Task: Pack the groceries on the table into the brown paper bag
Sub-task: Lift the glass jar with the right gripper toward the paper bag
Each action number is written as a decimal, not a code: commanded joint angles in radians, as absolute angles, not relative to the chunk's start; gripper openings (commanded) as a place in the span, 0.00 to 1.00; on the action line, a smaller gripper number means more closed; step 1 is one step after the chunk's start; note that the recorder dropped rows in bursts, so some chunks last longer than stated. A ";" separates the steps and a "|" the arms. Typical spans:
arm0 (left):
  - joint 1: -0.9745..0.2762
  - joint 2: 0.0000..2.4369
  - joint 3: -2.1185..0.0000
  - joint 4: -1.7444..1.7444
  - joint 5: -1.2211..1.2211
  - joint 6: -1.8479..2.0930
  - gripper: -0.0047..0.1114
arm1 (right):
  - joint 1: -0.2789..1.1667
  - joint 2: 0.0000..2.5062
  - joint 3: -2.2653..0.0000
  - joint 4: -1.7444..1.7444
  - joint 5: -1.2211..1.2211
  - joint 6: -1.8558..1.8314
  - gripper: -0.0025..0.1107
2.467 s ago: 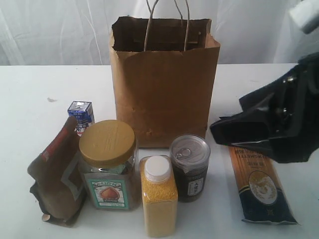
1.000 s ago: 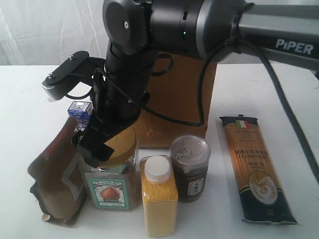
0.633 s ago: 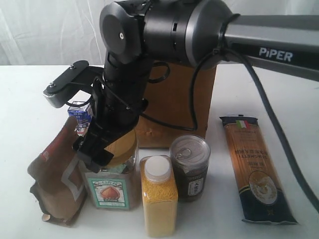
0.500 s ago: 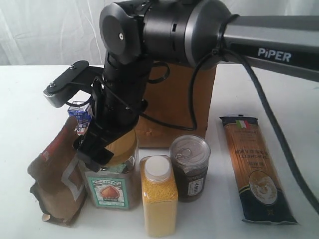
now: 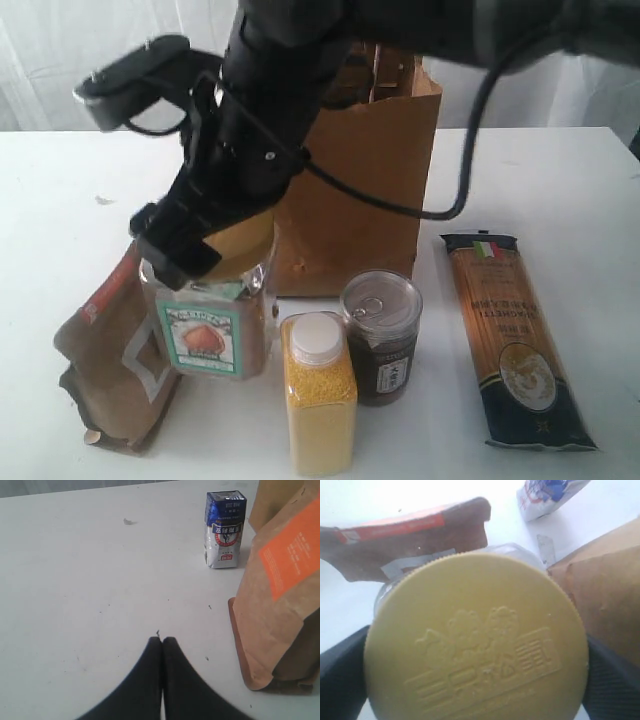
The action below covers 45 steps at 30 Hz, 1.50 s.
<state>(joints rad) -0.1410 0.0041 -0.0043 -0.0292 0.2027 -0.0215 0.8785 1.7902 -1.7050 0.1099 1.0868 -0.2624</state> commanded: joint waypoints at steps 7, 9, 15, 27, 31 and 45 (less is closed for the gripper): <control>-0.140 0.000 0.000 -0.030 0.202 -0.023 0.04 | 0.908 1.658 -1.971 0.068 1.073 -0.309 0.02; -0.140 0.000 0.000 -0.030 0.202 -0.023 0.04 | 0.908 1.658 -2.038 0.042 1.063 -0.309 0.02; -0.140 0.000 0.000 -0.030 0.202 -0.023 0.04 | 0.907 1.658 -2.166 -0.136 1.020 -0.277 0.02; -0.140 0.000 0.000 -0.030 0.202 -0.023 0.04 | 0.859 1.715 -2.202 -0.378 0.951 -0.202 0.02; -0.140 0.000 0.000 -0.030 0.202 -0.023 0.04 | 0.826 1.750 -2.202 -0.373 0.944 -0.194 0.02; -0.140 0.000 0.000 -0.030 0.202 -0.023 0.04 | 0.786 1.840 -2.199 -0.346 1.017 -0.169 0.02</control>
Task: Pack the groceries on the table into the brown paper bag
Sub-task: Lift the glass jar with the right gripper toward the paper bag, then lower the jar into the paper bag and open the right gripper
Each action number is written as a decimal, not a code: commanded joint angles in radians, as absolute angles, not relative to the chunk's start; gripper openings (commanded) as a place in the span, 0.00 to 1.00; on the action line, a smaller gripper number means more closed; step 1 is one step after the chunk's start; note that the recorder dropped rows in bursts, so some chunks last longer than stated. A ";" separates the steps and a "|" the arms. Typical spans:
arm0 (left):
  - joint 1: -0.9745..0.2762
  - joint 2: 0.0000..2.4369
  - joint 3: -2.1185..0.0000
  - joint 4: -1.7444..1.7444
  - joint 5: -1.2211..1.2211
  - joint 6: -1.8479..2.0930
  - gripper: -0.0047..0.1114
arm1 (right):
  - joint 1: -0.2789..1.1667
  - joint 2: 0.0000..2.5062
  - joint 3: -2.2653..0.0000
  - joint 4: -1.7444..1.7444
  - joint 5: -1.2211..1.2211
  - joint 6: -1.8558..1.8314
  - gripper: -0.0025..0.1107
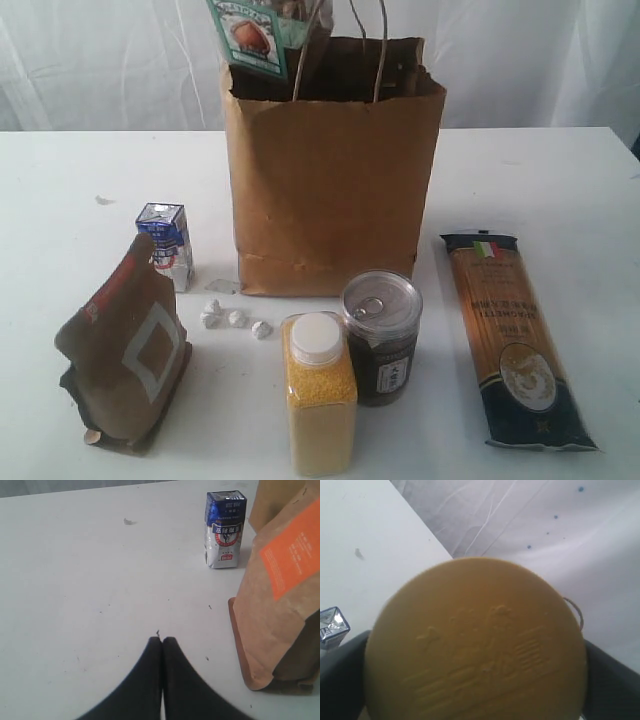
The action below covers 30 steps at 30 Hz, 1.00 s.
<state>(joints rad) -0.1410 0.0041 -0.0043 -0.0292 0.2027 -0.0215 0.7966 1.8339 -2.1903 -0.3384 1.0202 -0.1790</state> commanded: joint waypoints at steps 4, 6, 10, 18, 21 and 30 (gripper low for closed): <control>-0.140 0.000 0.000 -0.030 0.202 -0.023 0.04 | 0.786 1.854 -2.197 -0.350 1.087 -0.152 0.02; -0.140 0.000 0.000 -0.030 0.202 -0.023 0.04 | 0.786 1.856 -2.197 -0.350 1.094 -0.143 0.02; -0.140 0.000 0.000 -0.030 0.202 -0.023 0.04 | 0.786 1.858 -2.197 -0.350 1.117 -0.124 0.02; -0.140 0.000 0.000 -0.030 0.202 -0.023 0.04 | 0.758 1.911 -2.196 -0.299 1.186 -0.097 0.02; -0.140 0.000 0.000 -0.030 0.202 -0.023 0.04 | 0.740 1.941 -2.196 -0.266 1.210 -0.082 0.02; -0.140 0.000 0.000 -0.030 0.202 -0.023 0.04 | 0.694 2.031 -2.190 -0.187 1.221 -0.066 0.02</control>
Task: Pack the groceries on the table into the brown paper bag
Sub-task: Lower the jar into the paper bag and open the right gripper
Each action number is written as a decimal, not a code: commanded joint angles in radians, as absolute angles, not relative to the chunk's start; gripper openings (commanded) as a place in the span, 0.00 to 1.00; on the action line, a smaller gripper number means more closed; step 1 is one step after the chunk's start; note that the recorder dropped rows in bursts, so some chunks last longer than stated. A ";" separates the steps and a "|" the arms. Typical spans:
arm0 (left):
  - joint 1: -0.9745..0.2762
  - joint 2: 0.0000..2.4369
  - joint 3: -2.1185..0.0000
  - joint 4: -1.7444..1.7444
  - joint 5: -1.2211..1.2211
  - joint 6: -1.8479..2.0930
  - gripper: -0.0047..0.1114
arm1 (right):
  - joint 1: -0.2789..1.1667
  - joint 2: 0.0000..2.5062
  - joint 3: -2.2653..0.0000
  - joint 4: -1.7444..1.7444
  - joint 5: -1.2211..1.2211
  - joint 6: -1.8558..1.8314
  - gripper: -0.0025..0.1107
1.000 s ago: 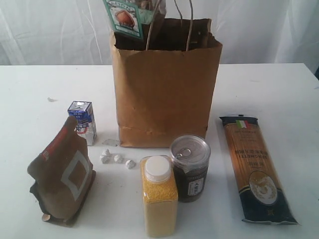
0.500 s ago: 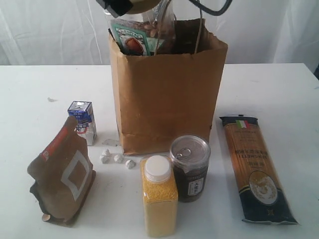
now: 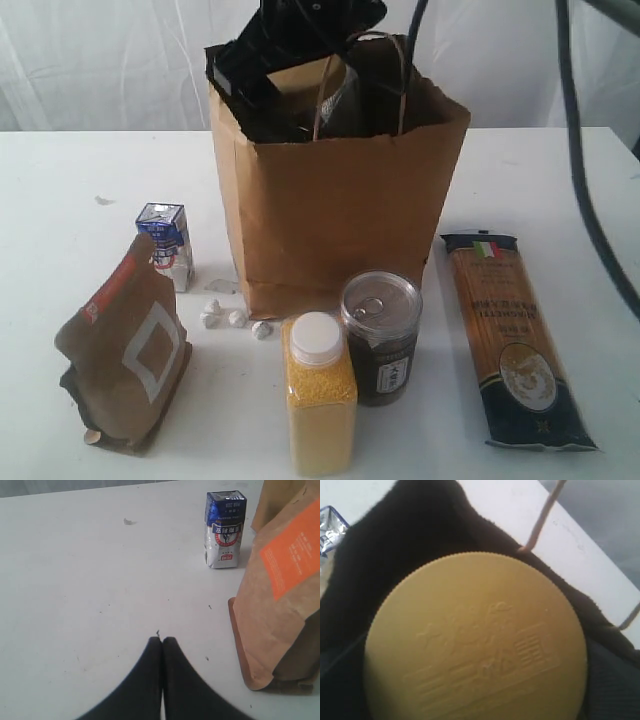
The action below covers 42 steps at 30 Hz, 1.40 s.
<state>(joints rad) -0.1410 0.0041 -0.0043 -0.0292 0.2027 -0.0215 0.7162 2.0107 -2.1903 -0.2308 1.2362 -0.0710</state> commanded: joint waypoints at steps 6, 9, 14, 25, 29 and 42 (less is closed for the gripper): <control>-0.140 0.000 0.000 -0.030 0.202 -0.023 0.04 | 0.687 2.058 -2.172 -0.143 1.221 -0.076 0.05; -0.140 0.000 0.000 -0.030 0.202 -0.023 0.04 | 0.687 2.069 -2.172 -0.125 1.221 -0.078 0.19; -0.140 0.000 0.000 -0.030 0.202 -0.023 0.04 | 0.687 2.087 -2.172 -0.126 1.221 -0.078 0.52; -0.140 0.000 0.000 -0.030 0.202 -0.023 0.04 | 0.687 2.087 -2.172 -0.113 1.221 -0.076 0.63; -0.140 0.000 0.000 -0.030 0.202 -0.023 0.04 | 0.687 2.088 -2.167 -0.093 1.221 -0.083 0.73; -0.140 0.000 0.000 -0.030 0.202 -0.023 0.04 | 0.657 2.090 -2.104 -0.076 1.221 -0.083 0.80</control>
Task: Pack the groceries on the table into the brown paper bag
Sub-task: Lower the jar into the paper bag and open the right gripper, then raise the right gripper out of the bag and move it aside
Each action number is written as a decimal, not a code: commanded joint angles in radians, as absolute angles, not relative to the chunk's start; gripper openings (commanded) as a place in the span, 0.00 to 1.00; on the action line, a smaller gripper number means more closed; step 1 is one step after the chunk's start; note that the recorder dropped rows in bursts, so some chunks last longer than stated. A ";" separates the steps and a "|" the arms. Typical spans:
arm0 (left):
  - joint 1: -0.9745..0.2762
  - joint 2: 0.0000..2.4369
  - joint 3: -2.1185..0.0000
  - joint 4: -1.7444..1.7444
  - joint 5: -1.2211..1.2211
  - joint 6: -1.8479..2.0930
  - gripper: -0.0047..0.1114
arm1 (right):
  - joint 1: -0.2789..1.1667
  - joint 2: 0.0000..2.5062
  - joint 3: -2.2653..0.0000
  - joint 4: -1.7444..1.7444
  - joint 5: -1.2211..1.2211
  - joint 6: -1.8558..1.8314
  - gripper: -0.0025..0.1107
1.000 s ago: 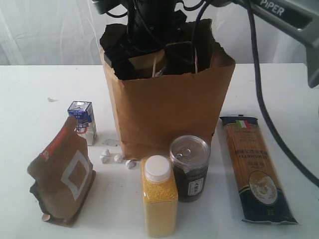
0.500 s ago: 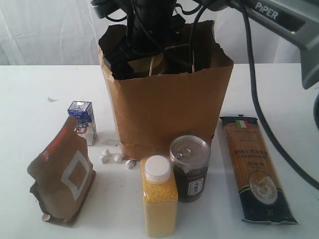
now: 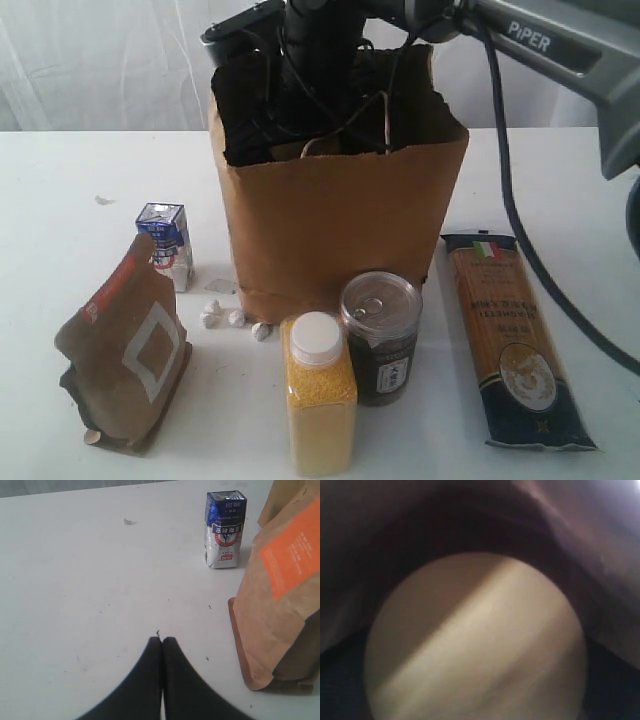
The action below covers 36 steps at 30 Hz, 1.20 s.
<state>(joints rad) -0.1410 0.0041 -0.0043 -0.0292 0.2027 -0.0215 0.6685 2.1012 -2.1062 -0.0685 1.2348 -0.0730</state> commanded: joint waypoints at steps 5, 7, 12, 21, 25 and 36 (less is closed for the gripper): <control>-0.140 0.000 0.000 -0.030 0.202 -0.023 0.04 | 0.657 2.101 -2.104 -0.056 1.221 -0.134 0.80; -0.140 0.000 0.000 -0.030 0.202 -0.023 0.04 | 0.657 2.101 -2.104 -0.017 1.221 -0.126 0.84; -0.140 0.000 0.000 -0.030 0.202 -0.023 0.04 | 0.643 2.103 -2.104 0.038 1.221 -0.126 0.95; -0.140 0.000 0.000 -0.030 0.202 -0.023 0.04 | 0.638 1.982 -2.104 0.028 1.221 -0.124 0.95; -0.140 0.000 0.000 -0.030 0.202 -0.023 0.04 | 0.640 1.966 -2.104 0.026 1.221 -0.130 0.95; -0.140 0.000 0.000 -0.030 0.202 -0.023 0.04 | 0.668 1.934 -2.104 0.026 1.097 -0.181 0.95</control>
